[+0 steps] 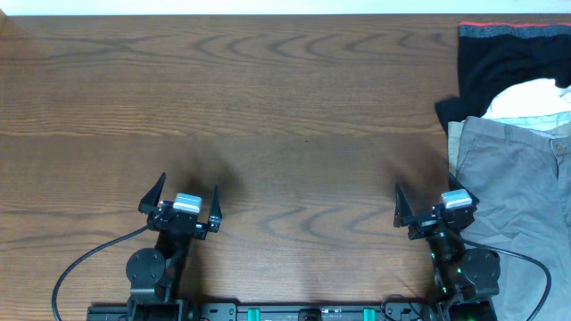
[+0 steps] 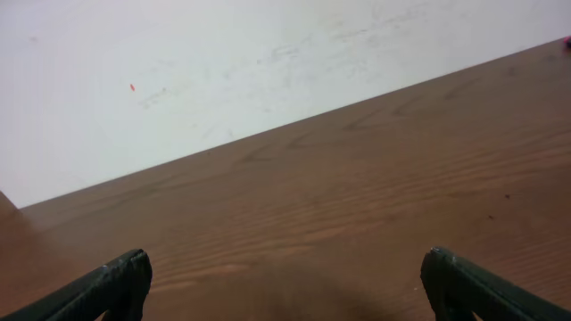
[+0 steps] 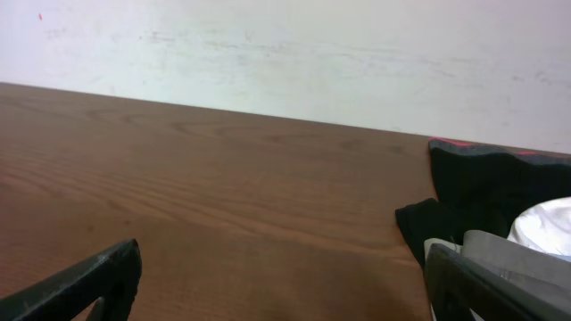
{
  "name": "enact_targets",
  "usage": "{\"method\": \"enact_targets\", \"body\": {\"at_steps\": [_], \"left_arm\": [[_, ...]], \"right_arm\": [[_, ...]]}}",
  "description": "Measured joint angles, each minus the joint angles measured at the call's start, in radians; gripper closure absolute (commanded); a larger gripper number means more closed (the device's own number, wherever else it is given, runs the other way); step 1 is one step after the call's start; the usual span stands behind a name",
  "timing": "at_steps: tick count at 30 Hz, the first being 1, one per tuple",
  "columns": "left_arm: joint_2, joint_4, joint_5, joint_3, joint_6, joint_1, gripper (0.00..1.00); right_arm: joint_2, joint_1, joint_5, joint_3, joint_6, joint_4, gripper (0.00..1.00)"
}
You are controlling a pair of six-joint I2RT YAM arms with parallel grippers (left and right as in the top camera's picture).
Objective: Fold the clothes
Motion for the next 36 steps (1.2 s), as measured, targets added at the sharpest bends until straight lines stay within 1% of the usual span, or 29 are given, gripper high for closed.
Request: {"method": "enact_targets", "body": {"at_steps": [26, 31, 36], "left_arm": [[0.000, 0.000, 0.000, 0.000, 0.000, 0.000, 0.02], [0.000, 0.000, 0.002, 0.000, 0.000, 0.000, 0.02], [0.000, 0.003, 0.046, 0.002, -0.001, 0.000, 0.02]], "right_arm": [[0.000, 0.000, 0.000, 0.000, 0.000, 0.000, 0.01], [0.002, 0.000, 0.000, 0.000, 0.000, 0.034, 0.01], [0.002, 0.000, 0.000, 0.000, 0.000, 0.024, 0.01]]}}
